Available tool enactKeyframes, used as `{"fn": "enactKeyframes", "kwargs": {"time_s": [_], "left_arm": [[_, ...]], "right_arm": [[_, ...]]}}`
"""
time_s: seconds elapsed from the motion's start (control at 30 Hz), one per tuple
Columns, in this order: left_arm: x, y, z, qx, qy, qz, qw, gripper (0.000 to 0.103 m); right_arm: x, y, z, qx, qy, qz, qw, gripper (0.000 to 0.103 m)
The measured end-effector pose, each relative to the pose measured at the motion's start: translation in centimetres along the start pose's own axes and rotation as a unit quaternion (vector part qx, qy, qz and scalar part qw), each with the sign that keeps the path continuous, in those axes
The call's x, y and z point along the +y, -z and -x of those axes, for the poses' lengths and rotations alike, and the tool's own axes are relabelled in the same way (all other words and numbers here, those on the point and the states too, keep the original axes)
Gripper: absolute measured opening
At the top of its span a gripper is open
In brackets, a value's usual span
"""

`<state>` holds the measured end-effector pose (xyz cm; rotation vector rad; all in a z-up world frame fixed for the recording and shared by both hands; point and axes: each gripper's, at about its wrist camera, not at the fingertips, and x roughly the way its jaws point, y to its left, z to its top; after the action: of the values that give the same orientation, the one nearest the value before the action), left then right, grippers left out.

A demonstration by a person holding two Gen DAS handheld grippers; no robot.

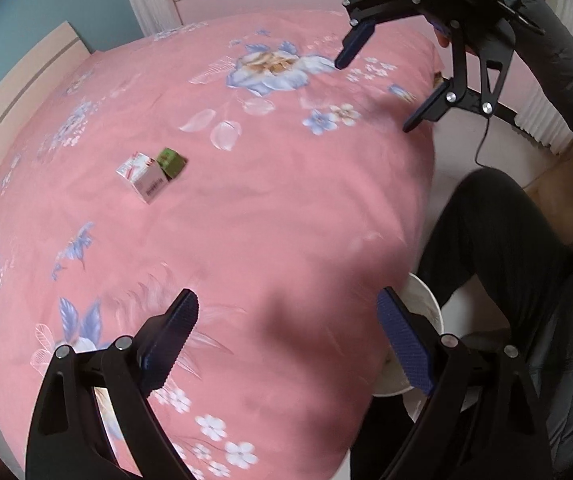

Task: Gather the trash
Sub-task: 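Move both open tools back over the bed toward the white box and green cube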

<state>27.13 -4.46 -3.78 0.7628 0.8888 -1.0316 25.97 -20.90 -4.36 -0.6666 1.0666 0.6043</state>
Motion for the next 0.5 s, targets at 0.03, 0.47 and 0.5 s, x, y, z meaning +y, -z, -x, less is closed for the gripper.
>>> {"fn": "enactKeyframes", "kwargs": {"time_s": [0.03,0.47,0.5], "left_arm": [[0.6,-0.3,-0.1,-0.002,0.000,0.003,1.0000,0.092],[7.7,-3.4,-2.1,-0.001,-0.021,0.013,0.9997,0.092],[8.5,-3.7,-2.5,-0.002,-0.020,0.015,0.9997,0.092]], "right_arm": [[-0.4,-0.2,-0.1,-0.001,0.001,-0.001,1.000,0.083],[-6.1,-3.3,-3.2,0.010,-0.010,-0.002,1.000,0.083],[-6.6,-3.7,-3.6,0.012,-0.011,-0.003,1.000,0.083]]}}
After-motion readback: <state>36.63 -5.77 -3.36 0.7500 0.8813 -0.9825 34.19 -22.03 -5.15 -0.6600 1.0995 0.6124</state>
